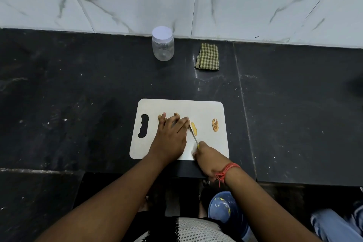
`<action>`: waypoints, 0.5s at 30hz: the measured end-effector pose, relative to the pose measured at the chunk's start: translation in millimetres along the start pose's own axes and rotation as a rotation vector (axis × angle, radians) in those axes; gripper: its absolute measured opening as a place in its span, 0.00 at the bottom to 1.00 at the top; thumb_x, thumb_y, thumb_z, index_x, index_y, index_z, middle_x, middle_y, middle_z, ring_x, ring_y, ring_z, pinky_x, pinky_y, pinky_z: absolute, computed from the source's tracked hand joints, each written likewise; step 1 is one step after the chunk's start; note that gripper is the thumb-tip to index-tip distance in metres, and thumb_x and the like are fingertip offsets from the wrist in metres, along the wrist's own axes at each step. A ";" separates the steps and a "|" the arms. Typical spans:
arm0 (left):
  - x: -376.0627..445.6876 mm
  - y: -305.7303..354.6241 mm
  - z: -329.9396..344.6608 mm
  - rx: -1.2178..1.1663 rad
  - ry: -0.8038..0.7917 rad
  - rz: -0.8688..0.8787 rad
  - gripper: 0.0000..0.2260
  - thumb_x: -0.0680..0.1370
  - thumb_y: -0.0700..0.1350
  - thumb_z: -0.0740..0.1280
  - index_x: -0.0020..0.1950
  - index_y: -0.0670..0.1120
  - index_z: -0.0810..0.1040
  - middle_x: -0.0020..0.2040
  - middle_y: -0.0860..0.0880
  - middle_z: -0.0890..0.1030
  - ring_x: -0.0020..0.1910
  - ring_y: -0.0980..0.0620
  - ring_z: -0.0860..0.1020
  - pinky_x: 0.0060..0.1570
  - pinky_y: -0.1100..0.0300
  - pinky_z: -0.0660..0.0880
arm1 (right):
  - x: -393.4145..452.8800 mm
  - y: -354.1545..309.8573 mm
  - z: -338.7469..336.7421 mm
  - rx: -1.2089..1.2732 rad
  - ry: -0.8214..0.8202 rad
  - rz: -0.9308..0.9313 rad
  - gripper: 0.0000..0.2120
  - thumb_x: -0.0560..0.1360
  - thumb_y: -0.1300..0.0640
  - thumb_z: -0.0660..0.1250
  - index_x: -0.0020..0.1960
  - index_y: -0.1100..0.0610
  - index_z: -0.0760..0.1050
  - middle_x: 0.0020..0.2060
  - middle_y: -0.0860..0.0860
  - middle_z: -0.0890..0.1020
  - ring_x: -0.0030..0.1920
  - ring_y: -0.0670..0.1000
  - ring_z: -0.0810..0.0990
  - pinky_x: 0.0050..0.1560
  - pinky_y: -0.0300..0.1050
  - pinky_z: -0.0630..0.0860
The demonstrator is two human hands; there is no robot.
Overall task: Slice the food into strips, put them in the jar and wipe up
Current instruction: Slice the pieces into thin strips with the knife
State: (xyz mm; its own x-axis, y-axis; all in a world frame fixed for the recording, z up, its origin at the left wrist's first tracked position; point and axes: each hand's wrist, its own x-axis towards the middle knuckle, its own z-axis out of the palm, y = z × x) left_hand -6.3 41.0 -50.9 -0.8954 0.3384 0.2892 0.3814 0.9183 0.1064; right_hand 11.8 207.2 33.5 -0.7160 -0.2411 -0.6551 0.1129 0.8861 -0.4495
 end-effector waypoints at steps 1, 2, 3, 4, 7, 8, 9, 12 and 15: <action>0.4 0.0 -0.2 -0.013 0.006 -0.012 0.20 0.79 0.46 0.64 0.70 0.43 0.76 0.69 0.48 0.76 0.67 0.43 0.72 0.73 0.35 0.59 | 0.2 1.3 0.4 -0.028 0.002 -0.008 0.03 0.82 0.59 0.55 0.50 0.58 0.62 0.40 0.53 0.74 0.37 0.51 0.72 0.42 0.44 0.69; 0.6 0.3 -0.7 -0.021 0.011 -0.023 0.20 0.79 0.46 0.64 0.70 0.44 0.77 0.68 0.48 0.77 0.67 0.44 0.72 0.73 0.35 0.60 | 0.2 2.6 0.9 -0.056 0.006 -0.024 0.03 0.81 0.60 0.55 0.50 0.58 0.61 0.38 0.51 0.73 0.36 0.49 0.71 0.42 0.44 0.68; 0.7 0.2 -1.2 -0.023 0.011 -0.032 0.19 0.79 0.46 0.64 0.69 0.44 0.77 0.68 0.49 0.77 0.67 0.44 0.72 0.73 0.36 0.60 | 0.2 3.5 1.5 -0.079 0.011 -0.040 0.03 0.81 0.61 0.55 0.49 0.58 0.60 0.36 0.50 0.70 0.34 0.48 0.69 0.42 0.43 0.67; 1.0 0.0 -1.6 -0.020 0.006 -0.037 0.19 0.79 0.47 0.63 0.70 0.44 0.77 0.68 0.49 0.77 0.67 0.44 0.72 0.73 0.36 0.60 | -0.7 4.0 1.8 -0.094 0.022 -0.050 0.03 0.80 0.62 0.54 0.49 0.58 0.60 0.34 0.49 0.69 0.34 0.48 0.69 0.41 0.43 0.66; 1.8 0.0 -1.6 -0.009 -0.007 -0.044 0.19 0.79 0.47 0.63 0.70 0.45 0.77 0.68 0.50 0.78 0.66 0.44 0.73 0.72 0.36 0.61 | -4.4 3.5 1.3 -0.084 0.053 -0.054 0.03 0.81 0.62 0.55 0.50 0.59 0.60 0.34 0.48 0.68 0.33 0.46 0.68 0.41 0.42 0.65; 1.9 0.2 -1.5 -0.004 -0.008 -0.042 0.19 0.79 0.47 0.63 0.69 0.45 0.78 0.67 0.50 0.79 0.66 0.43 0.73 0.72 0.36 0.61 | -6.3 2.8 1.6 -0.069 0.050 -0.050 0.03 0.81 0.62 0.55 0.50 0.59 0.61 0.35 0.49 0.69 0.34 0.46 0.68 0.42 0.42 0.65; 2.1 0.2 -1.2 0.002 -0.008 -0.038 0.19 0.79 0.47 0.63 0.69 0.45 0.78 0.67 0.50 0.79 0.66 0.43 0.73 0.72 0.35 0.61 | -8.0 2.2 1.9 -0.056 0.042 -0.041 0.02 0.81 0.61 0.55 0.51 0.59 0.62 0.37 0.50 0.71 0.36 0.47 0.70 0.43 0.41 0.65; 2.5 0.0 -1.8 0.017 -0.001 -0.038 0.19 0.79 0.47 0.63 0.68 0.46 0.79 0.66 0.50 0.80 0.64 0.43 0.73 0.72 0.35 0.62 | -10.9 1.2 2.5 -0.028 0.029 -0.021 0.04 0.81 0.61 0.55 0.54 0.61 0.64 0.46 0.56 0.76 0.43 0.52 0.73 0.45 0.41 0.66; 2.3 0.3 -2.9 0.020 -0.007 -0.036 0.19 0.79 0.47 0.62 0.69 0.46 0.78 0.66 0.50 0.80 0.64 0.43 0.73 0.72 0.36 0.62 | -10.5 2.8 3.7 -0.037 0.036 -0.007 0.03 0.81 0.62 0.54 0.53 0.61 0.64 0.47 0.56 0.74 0.47 0.53 0.74 0.46 0.40 0.66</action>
State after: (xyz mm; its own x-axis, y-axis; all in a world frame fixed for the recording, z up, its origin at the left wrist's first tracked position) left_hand -7.6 41.4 -47.4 -0.9104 0.3062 0.2784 0.3439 0.9340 0.0973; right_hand 22.2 210.7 36.9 -0.7412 -0.2336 -0.6293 0.0827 0.8986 -0.4309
